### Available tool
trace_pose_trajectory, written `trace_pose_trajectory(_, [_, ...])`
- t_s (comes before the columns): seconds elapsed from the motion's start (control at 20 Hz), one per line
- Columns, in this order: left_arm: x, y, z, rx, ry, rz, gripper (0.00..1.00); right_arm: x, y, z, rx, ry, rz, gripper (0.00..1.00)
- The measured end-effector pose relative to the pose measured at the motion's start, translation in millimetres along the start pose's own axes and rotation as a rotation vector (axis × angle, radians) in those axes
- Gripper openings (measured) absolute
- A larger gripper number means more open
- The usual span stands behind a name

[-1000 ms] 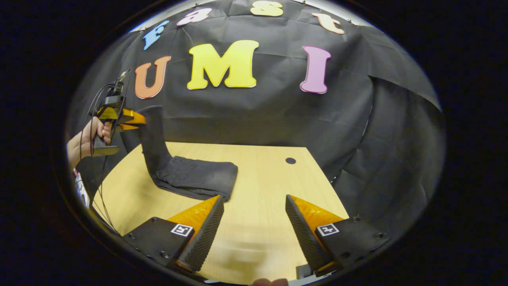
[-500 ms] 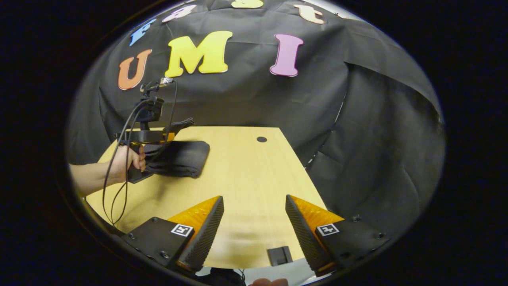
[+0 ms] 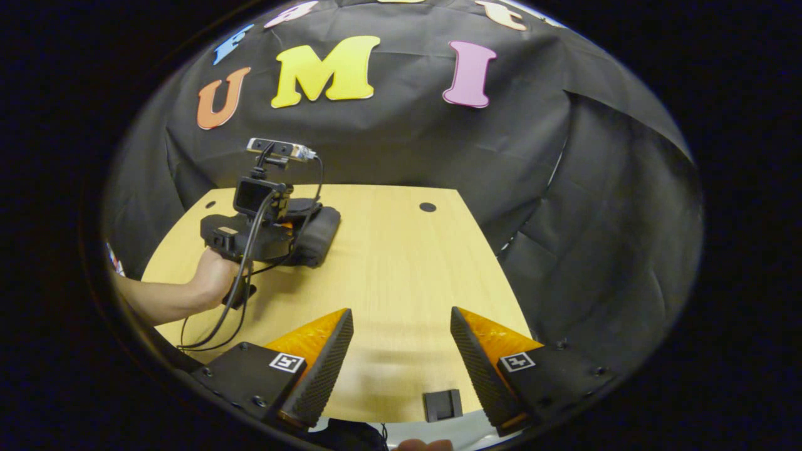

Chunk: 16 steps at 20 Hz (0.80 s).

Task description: Grasp the waist and the cuffs of the jeans and fold them to make the two legs overlap; first hold the waist and fold one-third of the jeans toward the cuffs, then hold the cuffs and fold the remaining one-third in the same direction to finish folding.

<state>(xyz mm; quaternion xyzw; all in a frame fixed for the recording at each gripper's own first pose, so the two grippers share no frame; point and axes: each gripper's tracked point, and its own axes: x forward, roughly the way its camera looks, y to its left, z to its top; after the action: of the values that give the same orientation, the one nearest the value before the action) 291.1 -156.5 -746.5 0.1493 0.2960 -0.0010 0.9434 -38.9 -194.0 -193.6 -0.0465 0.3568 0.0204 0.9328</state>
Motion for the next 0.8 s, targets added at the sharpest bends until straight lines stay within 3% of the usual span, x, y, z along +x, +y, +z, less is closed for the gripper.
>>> trace_pose_trajectory(0.05, [0,-4,0,-0.019,0.002,-0.014,0.7,2,1,1,-0.005,-0.003,0.007,0.97])
trace_pose_trajectory(0.1, [-2,-6,-2,-0.047,0.007,-0.02,0.63,3,2,3,-0.009,-0.008,0.015,0.97])
trace_pose_trajectory(0.25, [-23,-3,13,-0.147,-0.003,-0.054,0.66,3,6,14,-0.012,-0.043,0.041,0.97])
trace_pose_trajectory(0.3, [-36,2,28,-0.167,-0.035,-0.065,0.75,5,8,18,-0.017,-0.058,0.055,0.97])
trace_pose_trajectory(0.35, [-50,9,46,-0.177,-0.084,-0.07,0.67,6,11,23,-0.026,-0.075,0.068,0.97])
trace_pose_trajectory(0.45, [-85,31,83,-0.181,-0.172,-0.064,0.72,7,23,43,-0.042,-0.136,0.097,0.96])
trace_pose_trajectory(0.6, [-151,70,136,-0.221,-0.304,-0.08,0.77,-10,56,92,-0.038,-0.28,0.156,0.96])
trace_pose_trajectory(0.8, [-243,117,191,-0.266,-0.451,-0.17,0.81,-57,116,153,-0.007,-0.464,0.265,0.96])
